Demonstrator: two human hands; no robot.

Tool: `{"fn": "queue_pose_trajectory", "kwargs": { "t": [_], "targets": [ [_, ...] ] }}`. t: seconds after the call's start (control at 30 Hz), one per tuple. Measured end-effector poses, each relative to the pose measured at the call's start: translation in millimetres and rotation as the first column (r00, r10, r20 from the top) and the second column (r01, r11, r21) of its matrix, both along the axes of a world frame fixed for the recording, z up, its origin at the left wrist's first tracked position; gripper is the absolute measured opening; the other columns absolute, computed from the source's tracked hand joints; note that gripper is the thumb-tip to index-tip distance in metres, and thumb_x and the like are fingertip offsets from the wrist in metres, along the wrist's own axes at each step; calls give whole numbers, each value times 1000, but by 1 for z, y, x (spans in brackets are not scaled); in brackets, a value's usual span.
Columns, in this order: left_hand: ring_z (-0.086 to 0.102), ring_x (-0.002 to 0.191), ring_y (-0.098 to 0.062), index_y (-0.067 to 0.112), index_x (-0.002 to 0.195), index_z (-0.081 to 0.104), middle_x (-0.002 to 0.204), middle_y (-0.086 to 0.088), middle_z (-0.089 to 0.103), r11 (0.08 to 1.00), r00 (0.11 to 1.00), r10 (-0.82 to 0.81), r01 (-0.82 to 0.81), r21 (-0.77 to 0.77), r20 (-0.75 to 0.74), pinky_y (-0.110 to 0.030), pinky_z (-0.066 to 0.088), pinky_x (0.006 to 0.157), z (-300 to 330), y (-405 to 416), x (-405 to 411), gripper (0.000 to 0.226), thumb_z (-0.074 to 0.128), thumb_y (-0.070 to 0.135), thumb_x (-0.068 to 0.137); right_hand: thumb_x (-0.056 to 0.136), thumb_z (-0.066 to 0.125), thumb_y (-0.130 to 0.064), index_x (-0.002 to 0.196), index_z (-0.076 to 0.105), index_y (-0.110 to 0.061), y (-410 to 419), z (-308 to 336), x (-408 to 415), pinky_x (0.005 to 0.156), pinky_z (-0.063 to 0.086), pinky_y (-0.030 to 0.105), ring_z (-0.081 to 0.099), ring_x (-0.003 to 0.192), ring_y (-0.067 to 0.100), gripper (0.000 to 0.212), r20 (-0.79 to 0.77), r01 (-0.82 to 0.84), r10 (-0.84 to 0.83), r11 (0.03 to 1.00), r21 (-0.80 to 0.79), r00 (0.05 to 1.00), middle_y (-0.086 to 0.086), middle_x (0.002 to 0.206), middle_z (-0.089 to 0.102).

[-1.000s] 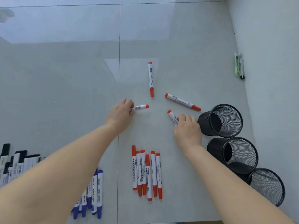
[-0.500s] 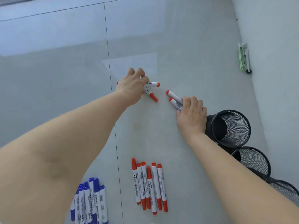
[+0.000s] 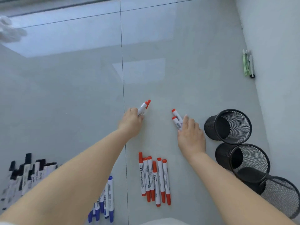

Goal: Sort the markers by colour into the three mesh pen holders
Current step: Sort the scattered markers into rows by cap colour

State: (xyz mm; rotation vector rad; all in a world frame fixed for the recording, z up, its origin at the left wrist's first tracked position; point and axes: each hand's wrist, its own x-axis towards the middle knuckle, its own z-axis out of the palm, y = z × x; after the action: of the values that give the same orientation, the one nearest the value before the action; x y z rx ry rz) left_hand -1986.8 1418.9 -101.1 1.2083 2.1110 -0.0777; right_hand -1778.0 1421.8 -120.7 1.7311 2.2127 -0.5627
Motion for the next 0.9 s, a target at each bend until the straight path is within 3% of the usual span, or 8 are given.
{"fn": "queue_pose_trajectory", "kwargs": {
  "t": [0.13,0.27,0.43,0.67,0.77,0.9],
  "targets": [
    [41,65,-22,12,88,40,83,-6,45,978,972,208,-204,-47,106,-34,40,59,4,-60,12,18,37,27,97,96,36,-32,144,7,-2,-33,6,12,89,40,34,40,114,26,64,6,59,-59,997,-41,998,11,133,34],
    [44,62,-17,9,103,44,75,-2,45,932,932,350,-336,-138,90,-30,35,50,8,-115,23,22,37,28,98,95,40,-31,145,9,-3,-73,12,25,91,40,34,40,115,27,65,3,167,-167,983,-71,986,12,135,33],
    [55,82,-26,7,112,48,99,-11,56,916,920,385,-373,-150,66,-34,46,64,10,-158,34,28,39,29,98,93,44,-35,146,10,-9,-126,15,31,89,42,32,39,115,23,68,-70,238,-245,966,-98,967,9,133,37],
    [52,91,-18,13,117,48,112,-4,52,912,909,410,-410,-12,76,-36,50,80,9,-189,57,33,51,34,92,95,36,-38,147,14,-19,-156,18,22,73,40,25,44,105,18,59,-184,251,-271,960,-127,945,6,123,38],
    [52,103,-17,19,135,34,123,-3,45,935,940,336,-341,96,61,-27,44,82,6,-198,65,58,58,40,87,94,38,-43,147,11,-21,-165,20,15,75,43,26,45,107,17,63,-198,226,-251,964,-140,948,6,125,36],
    [51,99,-15,32,146,9,124,-4,37,972,976,214,-217,95,36,-26,49,76,4,-207,68,81,61,39,85,92,44,-45,147,7,-19,-178,22,9,83,46,28,45,113,19,72,-188,236,-262,960,-153,947,7,131,34]
  ]
}}
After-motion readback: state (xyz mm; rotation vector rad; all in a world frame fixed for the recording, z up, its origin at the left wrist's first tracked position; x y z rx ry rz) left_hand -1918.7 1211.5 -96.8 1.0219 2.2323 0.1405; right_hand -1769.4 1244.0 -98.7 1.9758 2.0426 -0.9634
